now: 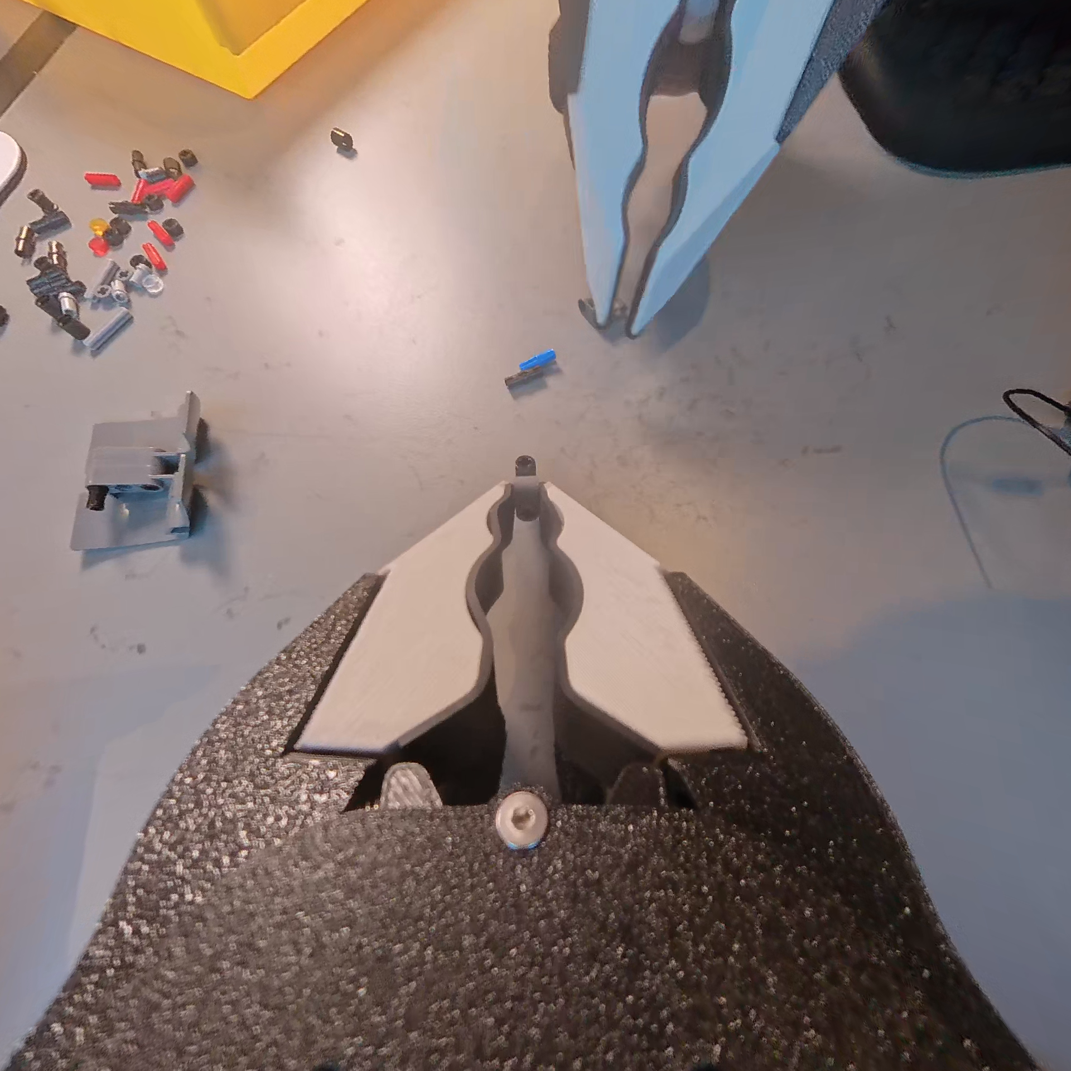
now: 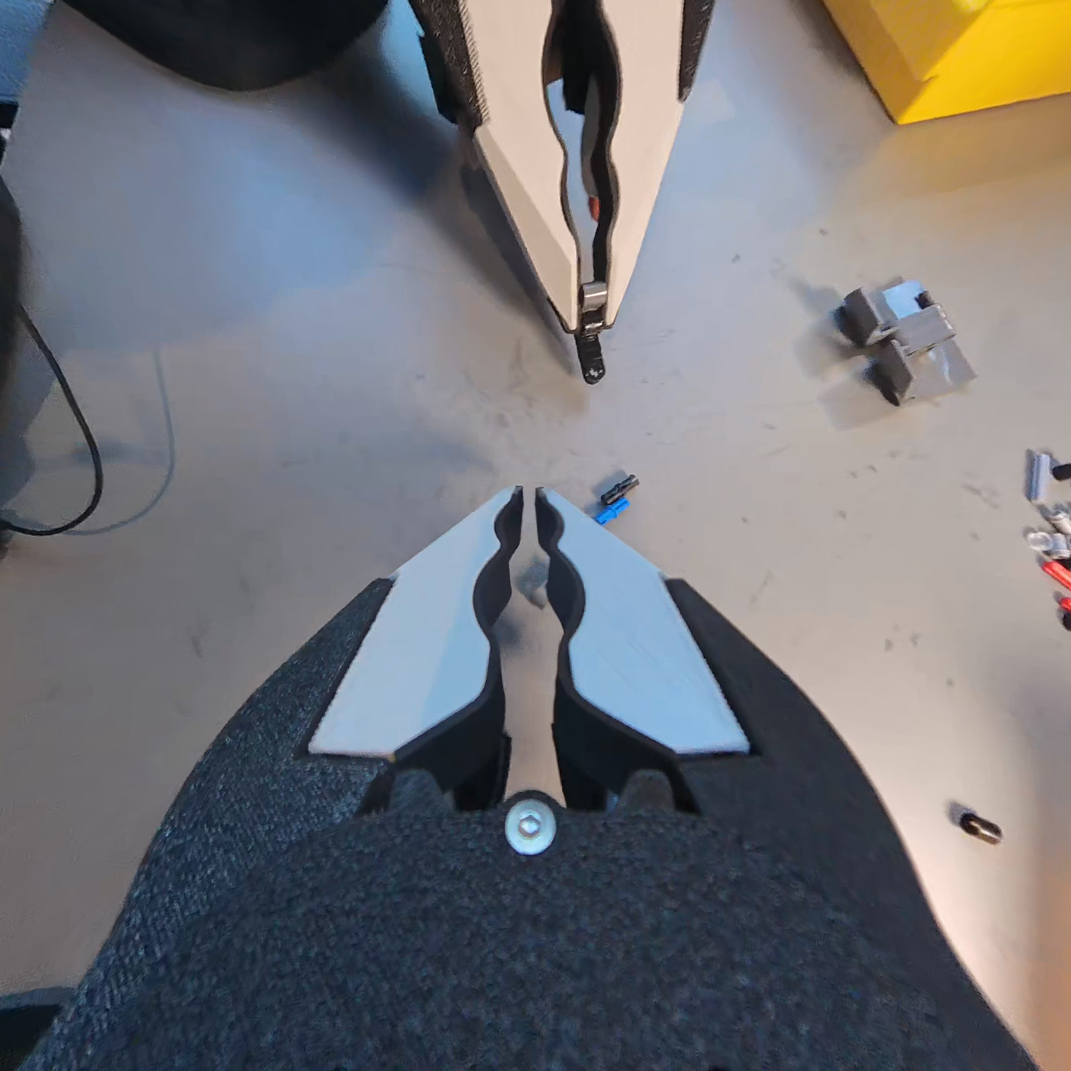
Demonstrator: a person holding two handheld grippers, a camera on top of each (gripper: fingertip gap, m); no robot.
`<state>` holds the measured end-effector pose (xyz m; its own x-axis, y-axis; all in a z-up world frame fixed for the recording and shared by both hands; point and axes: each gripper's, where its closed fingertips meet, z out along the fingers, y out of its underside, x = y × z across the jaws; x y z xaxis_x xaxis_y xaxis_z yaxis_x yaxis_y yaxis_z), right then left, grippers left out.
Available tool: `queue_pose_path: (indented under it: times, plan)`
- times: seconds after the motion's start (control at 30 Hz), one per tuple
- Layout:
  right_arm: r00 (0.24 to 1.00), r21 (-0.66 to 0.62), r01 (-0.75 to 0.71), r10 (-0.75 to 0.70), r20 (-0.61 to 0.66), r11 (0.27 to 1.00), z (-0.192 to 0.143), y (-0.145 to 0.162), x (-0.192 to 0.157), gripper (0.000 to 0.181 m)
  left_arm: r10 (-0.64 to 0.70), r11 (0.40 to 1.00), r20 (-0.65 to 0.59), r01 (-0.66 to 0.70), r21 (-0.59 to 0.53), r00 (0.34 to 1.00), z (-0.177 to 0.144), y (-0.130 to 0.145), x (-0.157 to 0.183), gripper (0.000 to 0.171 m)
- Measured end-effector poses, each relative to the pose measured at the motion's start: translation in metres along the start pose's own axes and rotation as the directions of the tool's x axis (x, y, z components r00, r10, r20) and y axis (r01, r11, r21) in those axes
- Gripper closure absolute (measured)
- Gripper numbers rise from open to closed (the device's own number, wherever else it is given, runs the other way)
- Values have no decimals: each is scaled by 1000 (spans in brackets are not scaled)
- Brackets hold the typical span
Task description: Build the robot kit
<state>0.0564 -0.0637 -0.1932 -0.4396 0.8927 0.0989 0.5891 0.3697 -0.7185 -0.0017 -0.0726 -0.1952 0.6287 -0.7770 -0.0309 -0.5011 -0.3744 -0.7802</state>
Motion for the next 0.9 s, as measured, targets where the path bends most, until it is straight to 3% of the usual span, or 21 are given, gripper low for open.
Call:
queue_pose_path:
  times: [0.17, 0.33, 0.6, 0.9]
  plan:
    - [991, 13, -96, 96, -95, 995, -9, 6, 26, 168, -14, 1000, -31, 13, -20, 999, 4, 4, 4, 165]
    - [983, -55, -146, 139, -119, 988, 8, 15, 31, 165, -15, 999, -43, 14, -32, 999, 6, 7, 7, 165]
    - [982, -98, -150, 137, -132, 984, 12, 20, 33, 177, -5, 999, -49, 3, -46, 999, 9, 9, 10, 165]
    - [981, -41, -143, 136, -139, 989, 3, 13, 34, 178, -10, 999, -51, 7, -53, 999, 10, 11, 10, 164]
